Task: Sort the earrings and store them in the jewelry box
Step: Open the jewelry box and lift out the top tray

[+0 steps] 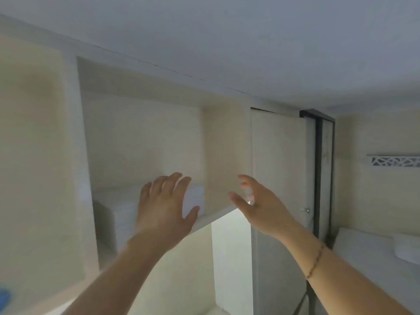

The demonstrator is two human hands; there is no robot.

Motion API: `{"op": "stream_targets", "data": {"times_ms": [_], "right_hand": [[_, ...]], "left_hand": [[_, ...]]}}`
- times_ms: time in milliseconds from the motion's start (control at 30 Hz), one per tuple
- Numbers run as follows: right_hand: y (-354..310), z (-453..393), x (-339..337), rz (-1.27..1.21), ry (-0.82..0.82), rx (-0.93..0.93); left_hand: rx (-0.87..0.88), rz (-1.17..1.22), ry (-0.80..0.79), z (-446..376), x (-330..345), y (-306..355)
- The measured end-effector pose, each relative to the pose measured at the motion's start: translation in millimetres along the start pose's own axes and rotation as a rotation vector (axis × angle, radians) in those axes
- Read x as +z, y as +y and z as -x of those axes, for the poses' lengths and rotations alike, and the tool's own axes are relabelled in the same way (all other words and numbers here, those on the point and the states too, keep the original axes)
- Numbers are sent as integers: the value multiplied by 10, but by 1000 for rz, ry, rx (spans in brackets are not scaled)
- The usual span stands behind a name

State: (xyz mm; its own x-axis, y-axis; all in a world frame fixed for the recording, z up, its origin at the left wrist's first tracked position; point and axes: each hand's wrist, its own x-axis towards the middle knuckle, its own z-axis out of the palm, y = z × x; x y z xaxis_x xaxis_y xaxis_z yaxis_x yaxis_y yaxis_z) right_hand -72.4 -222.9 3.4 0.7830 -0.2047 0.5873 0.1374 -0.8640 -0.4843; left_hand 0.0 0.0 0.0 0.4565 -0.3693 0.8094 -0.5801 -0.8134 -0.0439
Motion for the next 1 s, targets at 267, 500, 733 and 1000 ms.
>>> {"op": "stream_targets", "data": {"times_ms": [267,500,733,1000], "right_hand": [[-335,-303,966,-507,-226,153],[-292,-271,1019,-678,-71,117],[52,2,576,-1207,38,511],[403,273,352,-1230,-53,504]], "left_hand": [[-162,-92,195,539,-30,-274],[-338,185,207,535,-7,-275],[-185,336,292,624,-24,11],[127,171,502,766,86,337]]}}
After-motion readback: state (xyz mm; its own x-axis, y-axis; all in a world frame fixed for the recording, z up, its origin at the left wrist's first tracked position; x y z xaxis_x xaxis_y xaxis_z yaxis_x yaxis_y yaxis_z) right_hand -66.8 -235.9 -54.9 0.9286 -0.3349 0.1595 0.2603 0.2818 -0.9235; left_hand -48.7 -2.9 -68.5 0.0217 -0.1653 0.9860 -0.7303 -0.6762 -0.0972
